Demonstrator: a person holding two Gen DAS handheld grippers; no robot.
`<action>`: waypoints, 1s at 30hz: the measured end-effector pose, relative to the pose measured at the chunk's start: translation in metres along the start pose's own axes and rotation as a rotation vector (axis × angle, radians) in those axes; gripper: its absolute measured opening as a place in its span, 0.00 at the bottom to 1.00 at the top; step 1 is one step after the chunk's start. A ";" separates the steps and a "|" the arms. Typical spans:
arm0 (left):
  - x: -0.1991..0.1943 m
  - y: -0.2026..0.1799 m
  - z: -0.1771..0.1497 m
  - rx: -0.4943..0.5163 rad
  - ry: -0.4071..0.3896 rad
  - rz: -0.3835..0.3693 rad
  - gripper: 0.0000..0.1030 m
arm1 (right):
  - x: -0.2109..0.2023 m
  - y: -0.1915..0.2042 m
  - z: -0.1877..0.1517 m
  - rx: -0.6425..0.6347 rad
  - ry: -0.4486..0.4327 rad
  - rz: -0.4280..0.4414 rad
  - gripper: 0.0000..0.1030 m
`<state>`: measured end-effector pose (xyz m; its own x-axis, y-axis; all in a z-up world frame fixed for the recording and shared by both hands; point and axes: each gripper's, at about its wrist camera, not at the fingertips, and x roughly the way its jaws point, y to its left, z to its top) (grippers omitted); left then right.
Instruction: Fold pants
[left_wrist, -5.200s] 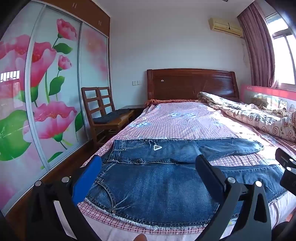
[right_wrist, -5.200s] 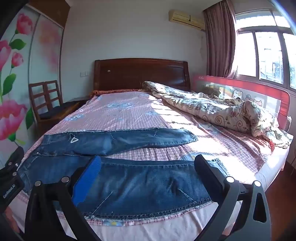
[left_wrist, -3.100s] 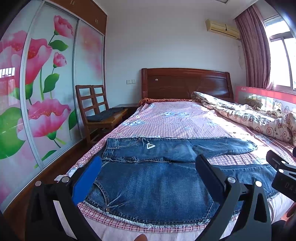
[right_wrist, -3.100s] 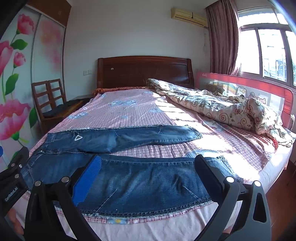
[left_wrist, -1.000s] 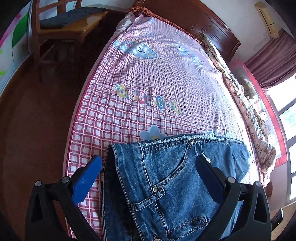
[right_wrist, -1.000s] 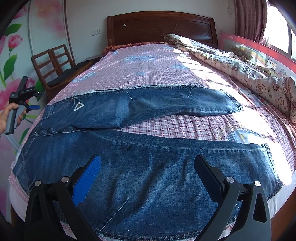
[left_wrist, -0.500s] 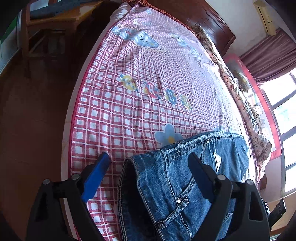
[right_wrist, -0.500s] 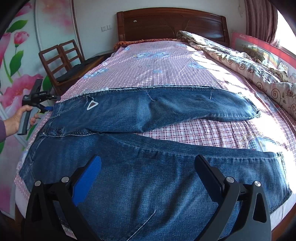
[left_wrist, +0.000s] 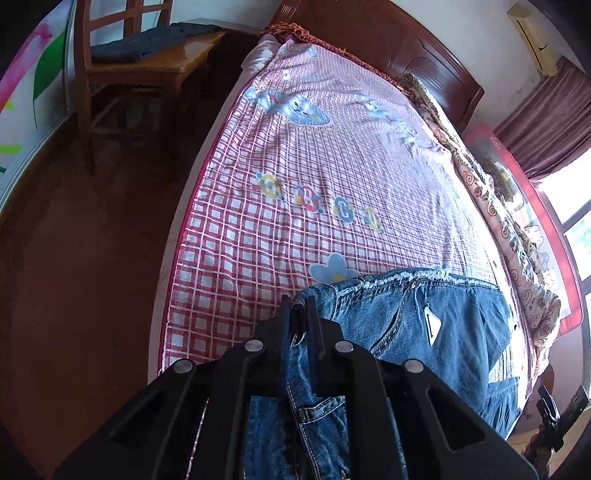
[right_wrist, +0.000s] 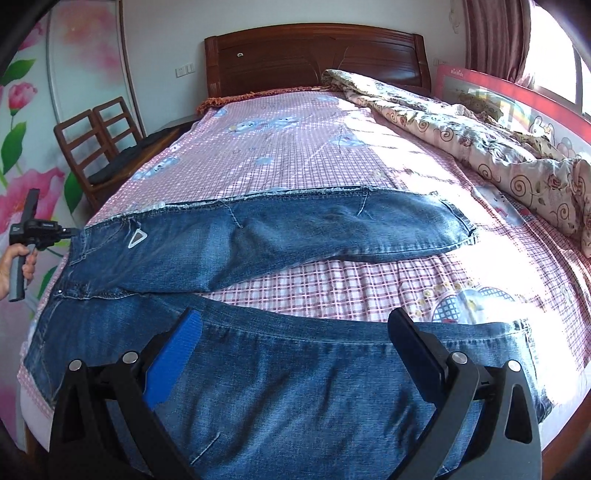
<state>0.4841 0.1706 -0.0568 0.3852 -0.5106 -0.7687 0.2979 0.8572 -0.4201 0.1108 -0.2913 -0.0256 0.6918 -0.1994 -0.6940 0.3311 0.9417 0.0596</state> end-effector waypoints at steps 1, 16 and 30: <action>-0.007 -0.006 -0.001 0.021 -0.013 -0.006 0.06 | 0.001 -0.011 0.005 0.004 0.001 -0.005 0.97; -0.031 -0.031 -0.022 -0.016 -0.050 0.007 0.07 | 0.186 -0.242 0.186 0.257 0.336 -0.005 0.90; -0.016 -0.040 -0.017 -0.017 -0.015 0.056 0.07 | 0.298 -0.247 0.190 0.142 0.538 -0.108 0.56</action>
<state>0.4516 0.1454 -0.0359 0.4143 -0.4623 -0.7840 0.2609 0.8856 -0.3843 0.3570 -0.6345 -0.1107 0.2368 -0.0908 -0.9673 0.4908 0.8704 0.0384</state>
